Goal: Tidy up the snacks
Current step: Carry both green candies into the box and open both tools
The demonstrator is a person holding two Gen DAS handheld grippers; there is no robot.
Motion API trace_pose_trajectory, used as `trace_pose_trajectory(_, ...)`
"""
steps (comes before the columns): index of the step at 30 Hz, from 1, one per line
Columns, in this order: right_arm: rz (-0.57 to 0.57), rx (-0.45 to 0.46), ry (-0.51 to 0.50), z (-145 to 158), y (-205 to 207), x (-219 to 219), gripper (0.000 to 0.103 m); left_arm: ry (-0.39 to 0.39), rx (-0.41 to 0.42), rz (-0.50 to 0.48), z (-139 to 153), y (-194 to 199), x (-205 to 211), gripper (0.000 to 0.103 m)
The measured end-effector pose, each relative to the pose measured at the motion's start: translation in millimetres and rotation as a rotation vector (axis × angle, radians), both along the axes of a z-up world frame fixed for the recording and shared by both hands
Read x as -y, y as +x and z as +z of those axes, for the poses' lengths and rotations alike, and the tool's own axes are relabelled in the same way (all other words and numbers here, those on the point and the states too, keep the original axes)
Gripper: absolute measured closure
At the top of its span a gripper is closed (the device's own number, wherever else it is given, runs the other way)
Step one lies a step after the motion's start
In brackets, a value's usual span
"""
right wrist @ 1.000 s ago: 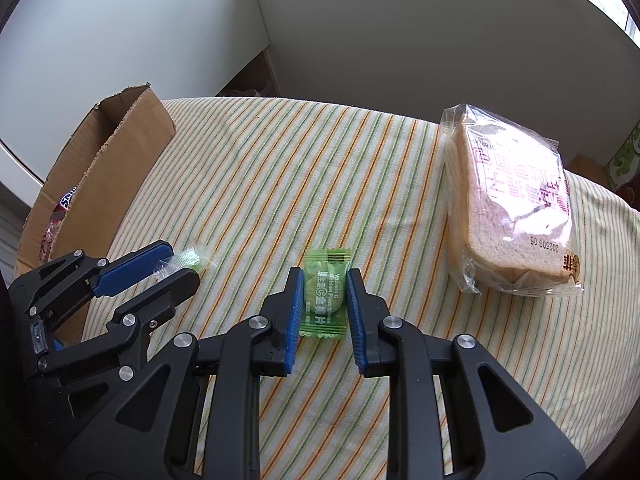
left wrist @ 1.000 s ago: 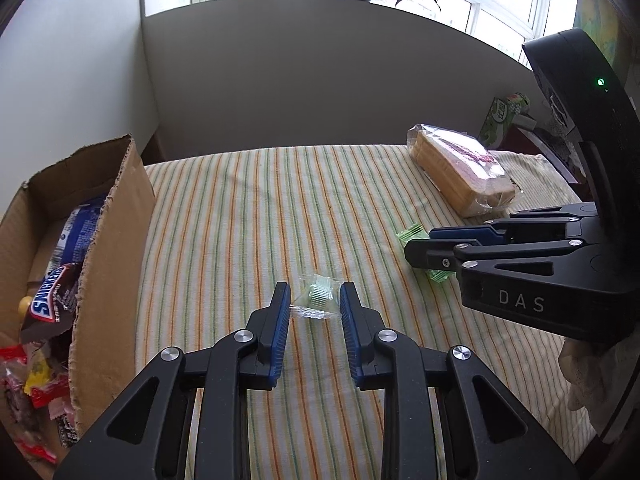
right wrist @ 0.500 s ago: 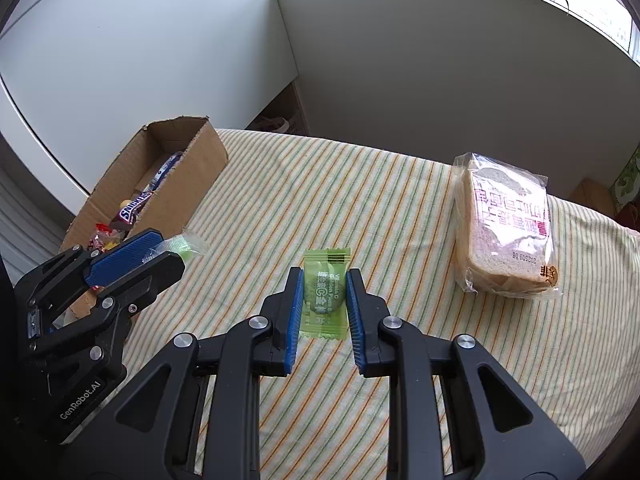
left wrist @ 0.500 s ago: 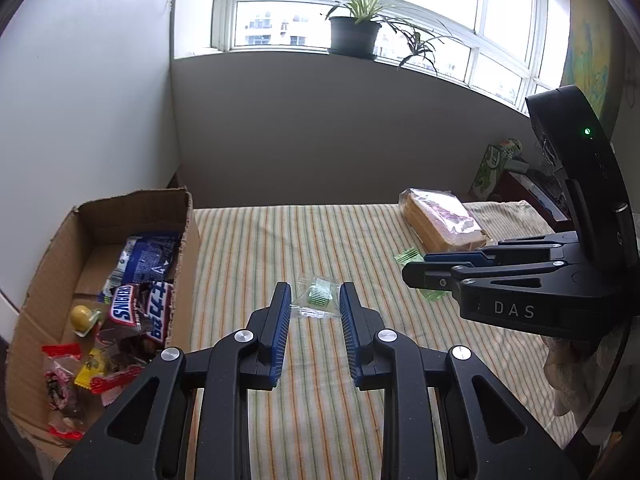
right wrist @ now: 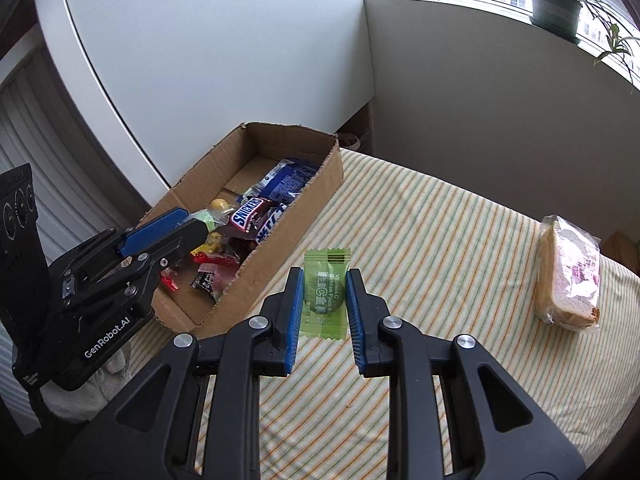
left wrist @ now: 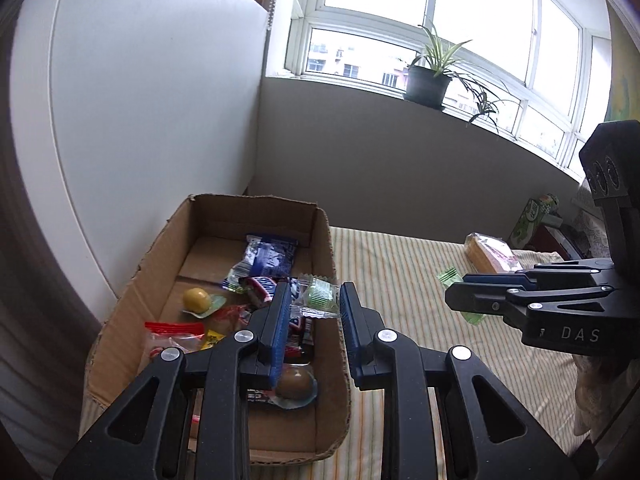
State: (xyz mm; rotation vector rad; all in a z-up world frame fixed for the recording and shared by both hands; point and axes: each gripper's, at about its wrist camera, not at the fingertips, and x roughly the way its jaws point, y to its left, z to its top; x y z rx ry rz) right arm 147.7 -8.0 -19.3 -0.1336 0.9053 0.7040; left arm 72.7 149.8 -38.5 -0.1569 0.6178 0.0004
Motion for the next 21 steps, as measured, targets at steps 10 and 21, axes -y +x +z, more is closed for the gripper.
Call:
trace_pose_trajectory(10, 0.118, -0.028, -0.004, -8.6, -19.6, -62.6, 0.081, -0.023, -0.014, 0.119, -7.9, -3.0, -56.9, 0.080)
trace_pose_trajectory(21, 0.165, -0.041, -0.033, -21.4, -26.8, -90.4, 0.081, -0.027, -0.026, 0.157, -10.9, -0.7, -73.4, 0.080)
